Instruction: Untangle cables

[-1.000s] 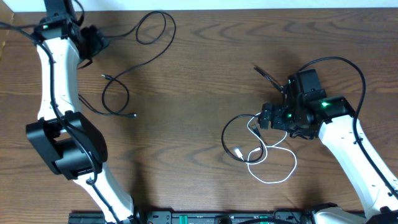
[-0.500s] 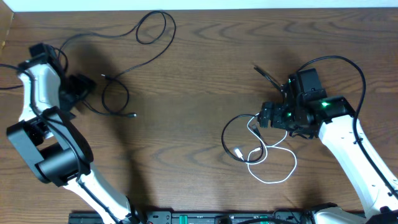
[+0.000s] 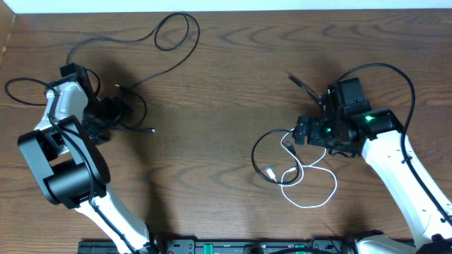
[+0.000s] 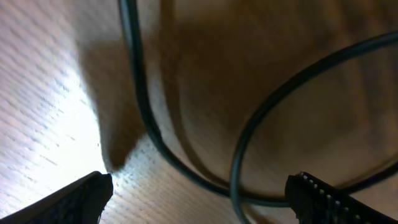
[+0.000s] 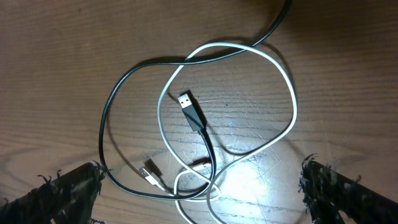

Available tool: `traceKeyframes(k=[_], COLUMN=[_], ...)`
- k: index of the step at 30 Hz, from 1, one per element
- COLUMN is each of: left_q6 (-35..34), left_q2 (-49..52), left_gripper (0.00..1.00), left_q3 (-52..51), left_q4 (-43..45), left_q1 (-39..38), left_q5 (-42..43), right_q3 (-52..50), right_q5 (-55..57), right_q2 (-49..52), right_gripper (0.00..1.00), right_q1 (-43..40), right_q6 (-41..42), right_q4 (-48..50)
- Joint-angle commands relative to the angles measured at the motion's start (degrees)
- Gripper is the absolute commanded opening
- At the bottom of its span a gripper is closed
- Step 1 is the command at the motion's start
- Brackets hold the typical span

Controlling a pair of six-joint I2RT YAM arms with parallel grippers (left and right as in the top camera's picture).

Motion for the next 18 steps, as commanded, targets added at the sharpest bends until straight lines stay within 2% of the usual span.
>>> traceKeyframes(k=[1,6,11,15,17,18], left_q6=[-0.1,-3.6,-4.2,-6.4,-7.9,-8.5], left_q2=[0.7,0.7,1.6,3.3,4.1,4.4], left_gripper=[0.93,0.72,0.4,0.21,0.19,0.13], left_q3=[-1.5,-4.1,-5.4,-5.4,-5.4,-5.4], left_q4=[0.4,3.8,6.3,8.2,10.2,11.5], left_q1=[0.2,0.1,-0.6,-1.8,-2.5,-2.9], left_q5=[-1.2,-1.2,-1.1,-1.1,-1.1,-0.9], right_q3=[-0.1,-0.1,-0.1,-0.1,-0.1,-0.1], right_q5=[0.3,0.3,0.3,0.3,0.3,0.3], right_q2=[-0.3,-0.3,-0.3,-0.3,-0.3,-0.3], right_gripper=[0.99,0.99,0.99,0.99,0.99,0.99], right_q1=[0.3,0.3,0.3,0.3,0.3,0.3], right_q6=[-0.8,-0.7,-0.7,-0.7,-0.7,-0.7], right_q4=[0.2,1.0,1.1,1.1,1.1,1.0])
